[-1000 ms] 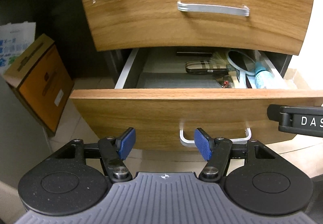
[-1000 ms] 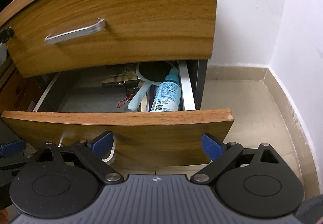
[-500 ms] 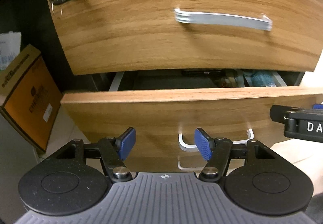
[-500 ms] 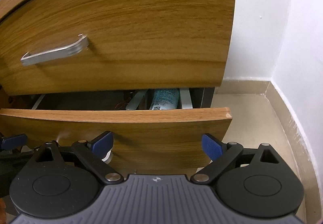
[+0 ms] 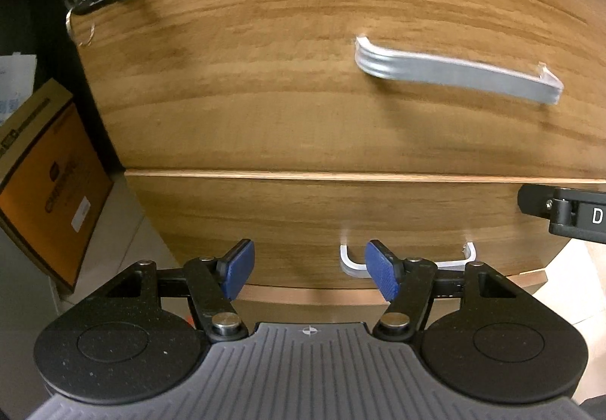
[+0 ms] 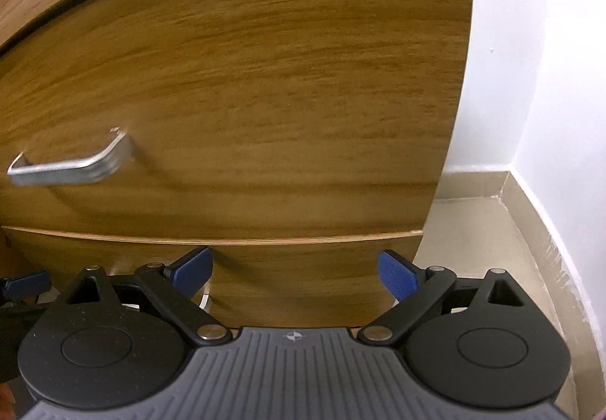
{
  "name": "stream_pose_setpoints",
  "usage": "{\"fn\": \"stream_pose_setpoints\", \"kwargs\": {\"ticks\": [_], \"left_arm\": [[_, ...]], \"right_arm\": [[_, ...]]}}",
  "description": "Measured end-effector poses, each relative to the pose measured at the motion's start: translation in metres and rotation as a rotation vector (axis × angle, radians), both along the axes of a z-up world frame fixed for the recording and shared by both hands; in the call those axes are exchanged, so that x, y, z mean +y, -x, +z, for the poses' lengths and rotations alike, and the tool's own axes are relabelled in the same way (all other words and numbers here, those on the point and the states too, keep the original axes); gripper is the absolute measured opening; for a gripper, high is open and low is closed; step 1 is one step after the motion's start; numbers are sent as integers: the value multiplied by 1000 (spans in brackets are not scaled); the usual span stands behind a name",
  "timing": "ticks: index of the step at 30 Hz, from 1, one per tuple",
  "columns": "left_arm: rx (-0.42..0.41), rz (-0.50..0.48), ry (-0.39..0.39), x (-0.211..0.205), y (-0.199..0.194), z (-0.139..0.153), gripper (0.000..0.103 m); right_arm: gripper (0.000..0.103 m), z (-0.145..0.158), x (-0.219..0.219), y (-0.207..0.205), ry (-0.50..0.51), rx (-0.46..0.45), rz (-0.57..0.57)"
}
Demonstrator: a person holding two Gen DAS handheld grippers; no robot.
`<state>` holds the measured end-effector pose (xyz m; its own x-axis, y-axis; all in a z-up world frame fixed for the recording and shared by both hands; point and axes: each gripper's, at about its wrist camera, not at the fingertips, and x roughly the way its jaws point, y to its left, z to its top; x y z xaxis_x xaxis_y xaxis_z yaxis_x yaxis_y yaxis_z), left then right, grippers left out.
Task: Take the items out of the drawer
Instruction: 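Push the wooden drawer front shut with both tools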
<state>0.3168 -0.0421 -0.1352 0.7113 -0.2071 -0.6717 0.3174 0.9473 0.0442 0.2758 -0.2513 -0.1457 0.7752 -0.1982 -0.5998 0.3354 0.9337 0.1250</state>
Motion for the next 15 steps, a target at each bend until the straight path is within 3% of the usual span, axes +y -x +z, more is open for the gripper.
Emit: {"fn": "stream_pose_setpoints", "kwargs": {"ticks": [9,15], "left_arm": [[12,1,9,0,-4,4,69],[21,16,6,2,5,10,69]], "right_arm": [[99,-1,-7,-4,-15,9,12],[98,0,-6,-6,-13,45,96]]}}
